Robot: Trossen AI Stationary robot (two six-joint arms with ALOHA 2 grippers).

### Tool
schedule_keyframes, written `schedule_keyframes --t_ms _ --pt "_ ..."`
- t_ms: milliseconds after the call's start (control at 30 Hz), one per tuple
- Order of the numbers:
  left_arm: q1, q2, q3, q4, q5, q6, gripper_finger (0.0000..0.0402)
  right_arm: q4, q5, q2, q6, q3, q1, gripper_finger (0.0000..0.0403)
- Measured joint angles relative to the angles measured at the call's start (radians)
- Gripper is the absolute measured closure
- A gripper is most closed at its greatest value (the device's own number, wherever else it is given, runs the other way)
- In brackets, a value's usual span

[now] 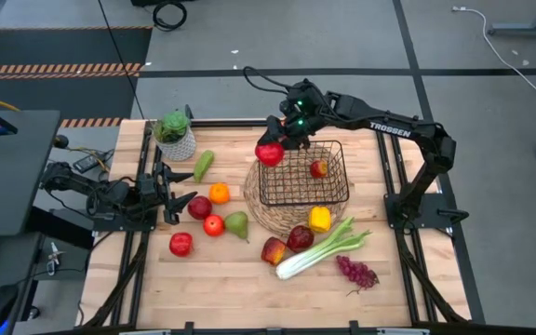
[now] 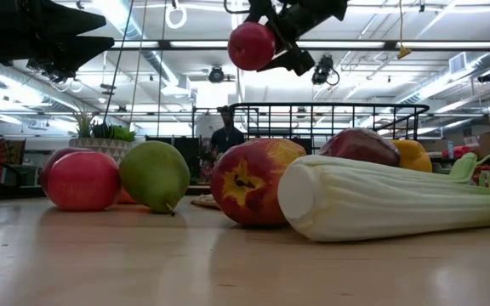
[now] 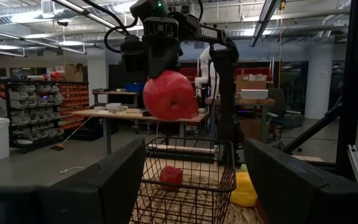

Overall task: Build produce basket
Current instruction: Put the red apple into the black wire basket

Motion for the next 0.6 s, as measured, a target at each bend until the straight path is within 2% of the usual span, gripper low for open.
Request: schedule_keyframes --t_ms 133,333,467,600 --pt "0.000 0.000 0.000 0.000 0.000 0.000 0.0120 0.000 0.037 0.000 -0.058 0.000 0.001 0.0039" --pt "0.000 0.000 0.000 0.000 0.000 0.000 0.0120 -0.053 0.240 0.003 -0.433 0.000 0.014 0.0039" --pt "0.000 0.000 0.000 0.000 0.000 0.000 0.0120 -0.121 0.368 0.005 -0.589 0.000 0.053 0.0039" --pt "0.000 0.000 0.000 0.000 0.000 0.000 0.0120 -0.147 0.376 0.005 -0.649 0.000 0.087 0.0039"
